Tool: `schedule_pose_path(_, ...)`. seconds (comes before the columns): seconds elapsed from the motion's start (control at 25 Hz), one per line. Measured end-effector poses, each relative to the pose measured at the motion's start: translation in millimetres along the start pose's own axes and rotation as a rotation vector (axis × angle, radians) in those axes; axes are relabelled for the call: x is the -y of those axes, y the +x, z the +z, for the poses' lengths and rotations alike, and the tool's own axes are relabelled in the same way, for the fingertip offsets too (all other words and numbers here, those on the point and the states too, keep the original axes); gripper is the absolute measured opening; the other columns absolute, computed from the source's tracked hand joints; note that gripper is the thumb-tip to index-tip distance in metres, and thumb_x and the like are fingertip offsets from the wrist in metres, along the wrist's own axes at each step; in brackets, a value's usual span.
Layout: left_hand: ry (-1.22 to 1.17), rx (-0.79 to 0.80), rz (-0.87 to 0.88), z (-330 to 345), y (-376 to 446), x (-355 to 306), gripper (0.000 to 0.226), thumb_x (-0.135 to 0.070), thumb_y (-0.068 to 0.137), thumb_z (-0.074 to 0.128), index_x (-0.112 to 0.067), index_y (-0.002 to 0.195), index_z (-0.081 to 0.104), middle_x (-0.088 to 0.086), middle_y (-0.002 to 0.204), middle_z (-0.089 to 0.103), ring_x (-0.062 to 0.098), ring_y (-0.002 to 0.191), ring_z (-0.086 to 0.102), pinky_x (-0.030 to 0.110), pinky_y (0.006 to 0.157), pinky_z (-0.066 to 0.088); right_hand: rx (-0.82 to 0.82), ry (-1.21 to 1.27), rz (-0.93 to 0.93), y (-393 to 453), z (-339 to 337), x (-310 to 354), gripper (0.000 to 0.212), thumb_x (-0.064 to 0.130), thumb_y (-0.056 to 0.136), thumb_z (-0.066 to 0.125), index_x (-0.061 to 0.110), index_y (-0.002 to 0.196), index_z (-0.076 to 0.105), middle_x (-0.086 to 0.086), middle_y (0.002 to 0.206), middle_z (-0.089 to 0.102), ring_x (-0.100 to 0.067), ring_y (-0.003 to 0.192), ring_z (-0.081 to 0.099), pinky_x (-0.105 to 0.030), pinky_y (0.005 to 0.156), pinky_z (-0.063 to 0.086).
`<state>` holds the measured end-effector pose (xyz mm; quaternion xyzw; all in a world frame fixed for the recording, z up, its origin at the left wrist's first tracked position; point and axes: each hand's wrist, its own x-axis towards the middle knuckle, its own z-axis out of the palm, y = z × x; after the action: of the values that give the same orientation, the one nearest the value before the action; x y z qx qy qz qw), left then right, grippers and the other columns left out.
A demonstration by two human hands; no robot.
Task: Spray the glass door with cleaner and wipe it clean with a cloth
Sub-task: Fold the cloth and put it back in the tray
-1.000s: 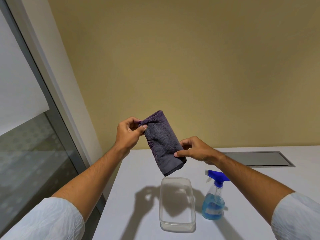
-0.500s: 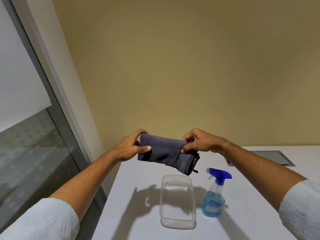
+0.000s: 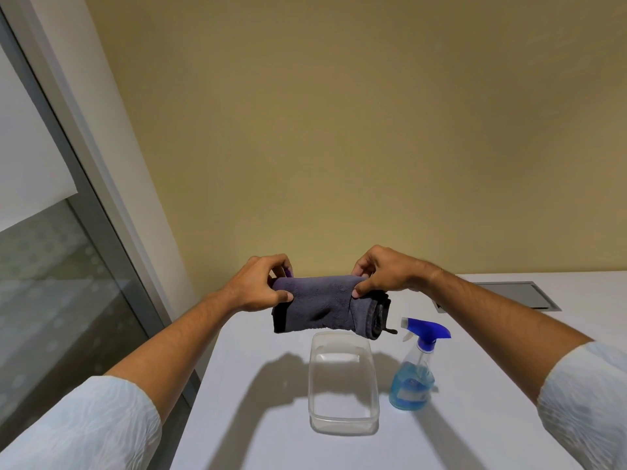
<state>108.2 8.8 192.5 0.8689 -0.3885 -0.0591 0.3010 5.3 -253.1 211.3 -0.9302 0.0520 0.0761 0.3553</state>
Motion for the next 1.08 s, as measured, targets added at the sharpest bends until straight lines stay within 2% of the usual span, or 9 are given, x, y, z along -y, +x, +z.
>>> schedule_pose_path(0.12,0.035,0.030,-0.045,7,5,10,0.020,-0.023,0.062,0.077,-0.021,0.076,0.062,-0.006,0.073,0.066,0.011,0.057,0.058,0.028,0.057,0.052,-0.030,-0.003,0.065,4,11,-2,0.021,0.017,0.068,0.087,0.008,0.082,0.074,-0.006,0.076,0.073,-0.013,0.065,0.062,-0.033,0.065,0.053)
schedule_pose_path(0.24,0.099,0.042,-0.080,18,8,22,0.014,-0.017,0.061,0.073,-0.018,0.067,0.061,-0.007,0.056,0.057,0.011,0.052,0.049,0.027,0.050,0.045,-0.069,-0.021,0.114,7,26,-1,0.023,0.018,0.065,0.089,0.010,0.081,0.076,-0.004,0.072,0.071,-0.012,0.061,0.062,-0.024,0.054,0.050)
schedule_pose_path(0.32,0.104,0.042,-0.091,25,10,29,0.010,-0.014,0.058,0.067,-0.018,0.062,0.059,-0.005,0.055,0.057,0.014,0.052,0.049,0.031,0.049,0.047,-0.101,-0.023,0.155,11,37,-1,0.024,0.018,0.063,0.090,0.010,0.081,0.076,-0.006,0.073,0.070,-0.013,0.059,0.063,-0.020,0.048,0.049)
schedule_pose_path(0.44,0.162,0.050,-0.107,36,12,39,0.011,-0.010,0.057,0.062,-0.019,0.059,0.057,-0.005,0.056,0.057,0.014,0.053,0.050,0.023,0.045,0.041,-0.145,-0.038,0.226,17,54,-5,0.025,0.022,0.058,0.092,0.013,0.076,0.076,-0.003,0.069,0.070,-0.014,0.060,0.064,-0.026,0.054,0.057)
schedule_pose_path(0.56,0.203,0.072,-0.145,47,14,47,0.011,-0.007,0.058,0.061,-0.018,0.062,0.059,-0.002,0.060,0.060,0.014,0.058,0.053,0.019,0.045,0.036,-0.188,-0.152,0.282,21,72,-9,0.026,0.031,0.057,0.092,0.019,0.075,0.076,0.008,0.063,0.065,-0.012,0.063,0.062,-0.027,0.061,0.055)
schedule_pose_path(0.88,-0.015,-0.026,-0.295,102,18,58,0.007,-0.007,0.061,0.062,-0.013,0.064,0.064,0.003,0.067,0.064,0.019,0.067,0.061,0.023,0.050,0.048,-0.446,0.013,0.464,21,126,-34,0.017,0.021,0.072,0.084,0.011,0.076,0.071,0.004,0.062,0.059,-0.019,0.067,0.066,-0.031,0.063,0.058)
schedule_pose_path(1.08,-0.141,-0.049,-0.365,142,25,46,0.004,-0.006,0.065,0.065,-0.009,0.067,0.067,0.004,0.065,0.066,0.016,0.064,0.061,0.019,0.048,0.043,-0.578,0.121,0.532,23,147,-64,0.015,0.020,0.077,0.079,0.009,0.076,0.068,0.004,0.062,0.056,-0.022,0.068,0.066,-0.034,0.063,0.059)
